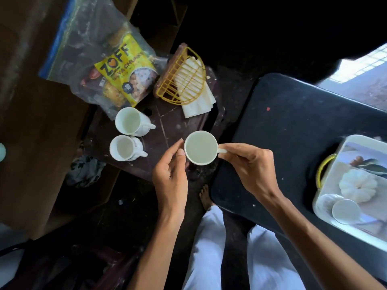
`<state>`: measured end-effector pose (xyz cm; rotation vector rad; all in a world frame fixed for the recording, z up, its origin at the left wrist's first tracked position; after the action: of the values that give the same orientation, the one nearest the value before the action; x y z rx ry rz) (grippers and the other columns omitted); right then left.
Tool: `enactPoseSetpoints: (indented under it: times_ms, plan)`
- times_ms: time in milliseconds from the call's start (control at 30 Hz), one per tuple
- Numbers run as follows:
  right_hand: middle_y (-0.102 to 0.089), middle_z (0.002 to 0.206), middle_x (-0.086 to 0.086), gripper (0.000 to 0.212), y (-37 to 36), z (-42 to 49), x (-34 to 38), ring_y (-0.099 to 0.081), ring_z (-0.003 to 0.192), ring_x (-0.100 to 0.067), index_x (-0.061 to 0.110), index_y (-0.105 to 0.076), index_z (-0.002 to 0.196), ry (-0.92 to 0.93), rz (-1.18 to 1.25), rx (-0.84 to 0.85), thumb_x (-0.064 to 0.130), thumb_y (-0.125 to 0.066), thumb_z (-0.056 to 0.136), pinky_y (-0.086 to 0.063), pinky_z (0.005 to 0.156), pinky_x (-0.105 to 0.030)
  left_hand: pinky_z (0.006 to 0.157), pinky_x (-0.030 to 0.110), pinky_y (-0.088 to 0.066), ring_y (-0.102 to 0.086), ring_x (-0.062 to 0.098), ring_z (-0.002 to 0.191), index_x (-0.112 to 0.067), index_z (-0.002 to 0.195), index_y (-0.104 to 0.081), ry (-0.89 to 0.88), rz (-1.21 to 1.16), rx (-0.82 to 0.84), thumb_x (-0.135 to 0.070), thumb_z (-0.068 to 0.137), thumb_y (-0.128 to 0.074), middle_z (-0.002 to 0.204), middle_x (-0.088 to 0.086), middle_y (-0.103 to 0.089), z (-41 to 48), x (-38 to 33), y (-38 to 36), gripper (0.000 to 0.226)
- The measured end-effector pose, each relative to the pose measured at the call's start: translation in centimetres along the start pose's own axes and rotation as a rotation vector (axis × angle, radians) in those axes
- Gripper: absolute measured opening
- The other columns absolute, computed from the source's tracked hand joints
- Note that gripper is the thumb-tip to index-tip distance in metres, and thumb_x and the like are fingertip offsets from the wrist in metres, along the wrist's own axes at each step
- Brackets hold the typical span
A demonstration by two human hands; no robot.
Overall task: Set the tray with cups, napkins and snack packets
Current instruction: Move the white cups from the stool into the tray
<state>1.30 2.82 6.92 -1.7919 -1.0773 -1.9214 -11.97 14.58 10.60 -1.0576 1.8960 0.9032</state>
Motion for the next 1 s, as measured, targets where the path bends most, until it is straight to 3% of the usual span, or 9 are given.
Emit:
enactPoseSetpoints:
  times_ms: [400,500,600,733,800,900,1000]
  plan:
    - [-0.071,0.101,0.024,0.018,18.3,-10.4,-3.6,-0.068,0.092,0.011,0.012,-0.079,0.102,-0.13,-0.16,-0.266,0.006,-0.077,0.086,-0.053,0.08,-0.012,0.096,0.036,-0.061,-0.074,0.004,0.11,-0.016,0.119,-0.076,0.023,0.034,0.339,-0.017,0.099,-0.066,0.117,-0.011,-0.079,-11.7,2.5,-14.5,0.023]
    - [-0.07,0.104,0.016,0.021,22.9,-13.5,-5.1,-0.068,0.093,0.01,0.009,-0.078,0.106,-0.145,-0.242,-0.325,0.005,-0.077,0.085,-0.054,0.081,-0.011,0.098,0.04,-0.059,-0.074,0.005,0.109,-0.014,0.117,-0.078,-0.025,0.104,0.397,-0.021,0.097,-0.069,0.115,-0.009,-0.08,-14.8,3.1,-18.6,0.023]
    - [-0.071,0.106,0.009,0.027,27.1,-16.3,-6.3,-0.067,0.098,0.002,0.008,-0.076,0.11,-0.176,-0.271,-0.379,0.018,-0.073,0.085,-0.053,0.082,-0.008,0.088,0.031,-0.062,-0.077,0.004,0.098,-0.017,0.115,-0.079,-0.063,0.178,0.471,-0.026,0.096,-0.069,0.108,-0.008,-0.081,-17.8,3.9,-22.4,0.024]
    - [-0.07,0.104,0.012,0.032,31.1,-19.5,-8.3,-0.066,0.096,0.012,0.011,-0.076,0.11,-0.233,-0.269,-0.421,0.027,-0.07,0.082,-0.05,0.082,-0.005,0.078,0.012,-0.058,-0.075,-0.007,0.09,-0.017,0.116,-0.079,-0.073,0.245,0.546,-0.023,0.096,-0.07,0.108,-0.011,-0.079,-21.1,5.6,-26.5,0.023]
    - [-0.073,0.104,0.007,0.03,32.3,-20.8,-9.8,-0.07,0.096,0.0,0.011,-0.075,0.11,-0.276,-0.237,-0.435,0.023,-0.073,0.082,-0.054,0.087,-0.013,0.077,0.003,-0.053,-0.07,-0.017,0.087,-0.016,0.117,-0.078,-0.067,0.279,0.569,-0.02,0.095,-0.07,0.106,-0.014,-0.077,-22.4,6.7,-27.8,0.023]
    - [-0.076,0.104,-0.003,0.031,33.4,-22.3,-12.0,-0.074,0.096,-0.014,0.01,-0.074,0.111,-0.363,-0.134,-0.449,0.0,-0.078,0.081,-0.058,0.091,-0.031,0.083,0.009,-0.057,-0.072,-0.008,0.091,-0.017,0.118,-0.078,-0.055,0.357,0.594,-0.02,0.095,-0.07,0.109,-0.008,-0.078,-23.9,8.2,-29.0,0.024]
    - [-0.077,0.103,-0.004,0.037,33.8,-23.3,-13.4,-0.073,0.094,-0.003,0.01,-0.075,0.11,-0.387,-0.09,-0.437,-0.013,-0.075,0.08,-0.057,0.09,-0.023,0.09,0.022,-0.061,-0.073,0.0,0.098,-0.018,0.119,-0.077,-0.021,0.423,0.601,-0.022,0.095,-0.071,0.114,-0.004,-0.079,-24.7,9.9,-29.3,0.025]
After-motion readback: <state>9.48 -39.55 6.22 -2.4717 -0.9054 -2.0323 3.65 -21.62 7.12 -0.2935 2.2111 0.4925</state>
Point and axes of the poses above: each hand's wrist, its own z-axis towards the middle knuckle, its own y-axis out of the back of the hand, x = y × z, the point moved 1 cm from there along z, towards the middle knuckle
